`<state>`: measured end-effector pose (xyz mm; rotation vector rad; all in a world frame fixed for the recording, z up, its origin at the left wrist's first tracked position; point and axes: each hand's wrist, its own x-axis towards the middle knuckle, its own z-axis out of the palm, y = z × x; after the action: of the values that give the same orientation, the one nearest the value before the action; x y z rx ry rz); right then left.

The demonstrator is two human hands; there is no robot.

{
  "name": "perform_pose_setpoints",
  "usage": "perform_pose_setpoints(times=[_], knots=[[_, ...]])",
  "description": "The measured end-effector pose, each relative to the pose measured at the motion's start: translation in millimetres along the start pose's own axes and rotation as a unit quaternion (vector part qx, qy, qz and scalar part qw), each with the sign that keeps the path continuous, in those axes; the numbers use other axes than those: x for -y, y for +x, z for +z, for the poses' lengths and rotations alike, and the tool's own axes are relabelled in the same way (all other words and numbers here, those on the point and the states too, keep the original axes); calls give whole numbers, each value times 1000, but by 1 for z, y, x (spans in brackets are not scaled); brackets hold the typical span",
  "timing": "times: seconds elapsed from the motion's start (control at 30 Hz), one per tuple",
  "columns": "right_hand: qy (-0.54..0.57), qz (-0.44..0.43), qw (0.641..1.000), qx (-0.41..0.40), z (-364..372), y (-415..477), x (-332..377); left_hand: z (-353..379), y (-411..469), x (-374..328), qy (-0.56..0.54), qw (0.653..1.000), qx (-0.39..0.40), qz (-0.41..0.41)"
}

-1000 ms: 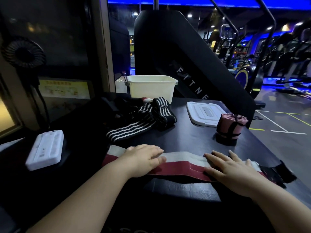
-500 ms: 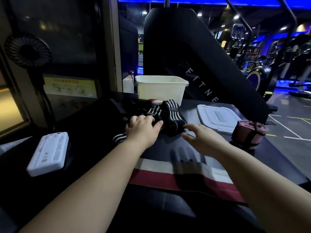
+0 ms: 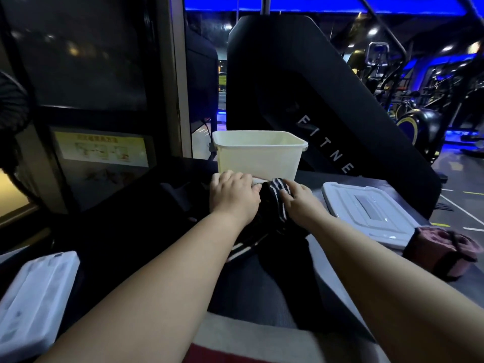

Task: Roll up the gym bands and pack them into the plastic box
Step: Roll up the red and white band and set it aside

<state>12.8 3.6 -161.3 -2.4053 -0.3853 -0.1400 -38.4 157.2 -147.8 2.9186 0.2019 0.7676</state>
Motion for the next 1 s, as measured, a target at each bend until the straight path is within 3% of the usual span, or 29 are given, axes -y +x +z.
perform_pose_setpoints(times=[0.1, 0.23, 0.53, 0.67, 0.8, 1.0], knots=[[28, -21, 999, -3, 4, 15, -1, 10, 22, 3, -16, 999, 38, -15], [19, 36, 999, -31, 8, 25, -5, 19, 44, 0, -43, 993, 93, -58], [46, 78, 994, -59, 27, 52, -21, 48, 63, -5, -15, 966, 227, -125], [130, 111, 985, -27, 26, 58, -21, 56, 58, 3, -28, 970, 214, -111], [207, 91, 974, 31, 26, 64, -14, 59, 53, 8, -80, 974, 181, -108], [276, 79, 956, -52, 36, 64, -5, 51, 54, 9, -164, 965, 146, -143]])
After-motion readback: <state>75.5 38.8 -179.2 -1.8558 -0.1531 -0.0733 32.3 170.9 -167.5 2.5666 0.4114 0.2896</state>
